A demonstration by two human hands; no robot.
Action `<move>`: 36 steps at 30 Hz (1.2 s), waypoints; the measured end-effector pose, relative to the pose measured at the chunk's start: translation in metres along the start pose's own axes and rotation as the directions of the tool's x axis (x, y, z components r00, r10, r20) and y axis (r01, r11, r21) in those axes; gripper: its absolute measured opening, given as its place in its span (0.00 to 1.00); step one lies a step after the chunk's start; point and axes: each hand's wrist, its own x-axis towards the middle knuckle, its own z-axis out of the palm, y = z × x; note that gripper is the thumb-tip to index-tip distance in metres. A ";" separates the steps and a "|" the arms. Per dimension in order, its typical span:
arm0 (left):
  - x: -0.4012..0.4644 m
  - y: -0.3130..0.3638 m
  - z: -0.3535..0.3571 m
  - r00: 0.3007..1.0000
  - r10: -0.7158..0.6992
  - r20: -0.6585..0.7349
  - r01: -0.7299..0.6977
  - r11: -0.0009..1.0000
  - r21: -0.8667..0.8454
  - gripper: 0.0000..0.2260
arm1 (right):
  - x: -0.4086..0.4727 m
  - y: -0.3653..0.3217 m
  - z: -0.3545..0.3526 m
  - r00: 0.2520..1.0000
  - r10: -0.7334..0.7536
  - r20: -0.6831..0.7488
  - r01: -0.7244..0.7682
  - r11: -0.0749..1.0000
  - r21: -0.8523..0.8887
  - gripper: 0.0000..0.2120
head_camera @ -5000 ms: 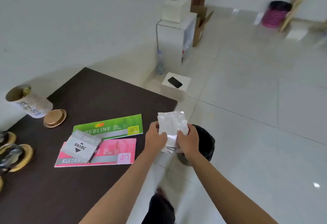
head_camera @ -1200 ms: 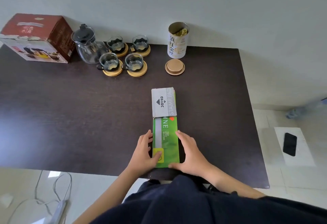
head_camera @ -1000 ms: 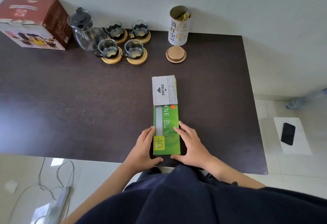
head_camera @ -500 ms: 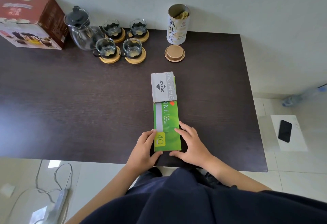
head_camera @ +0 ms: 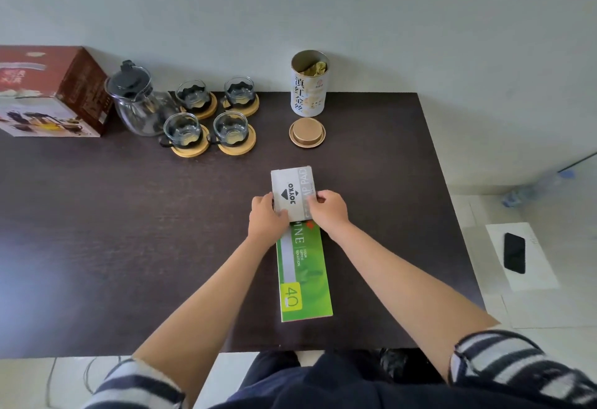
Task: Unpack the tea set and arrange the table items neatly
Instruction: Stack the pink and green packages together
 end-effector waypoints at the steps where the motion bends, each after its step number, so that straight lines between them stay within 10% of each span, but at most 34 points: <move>1: 0.001 0.001 0.001 1.000 -0.003 -0.005 0.003 1.000 -0.004 0.15 | 0.001 -0.002 0.003 1.000 -0.003 -0.004 0.003 1.000 -0.003 0.12; 9: 0.011 -0.004 -0.005 0.968 -0.245 0.047 0.248 0.921 -0.299 0.09 | 0.012 -0.011 0.003 0.968 0.223 0.114 -0.240 0.957 0.162 0.09; 18: 0.015 0.011 -0.017 0.921 -0.319 0.223 0.389 0.768 -0.509 0.10 | 0.009 -0.024 -0.013 0.967 0.160 0.198 -0.210 0.941 0.264 0.17; 36: 0.139 0.208 0.076 0.996 -0.026 0.088 0.056 0.932 -0.358 0.15 | 0.162 -0.040 -0.182 0.978 0.008 -0.211 0.070 0.929 0.364 0.07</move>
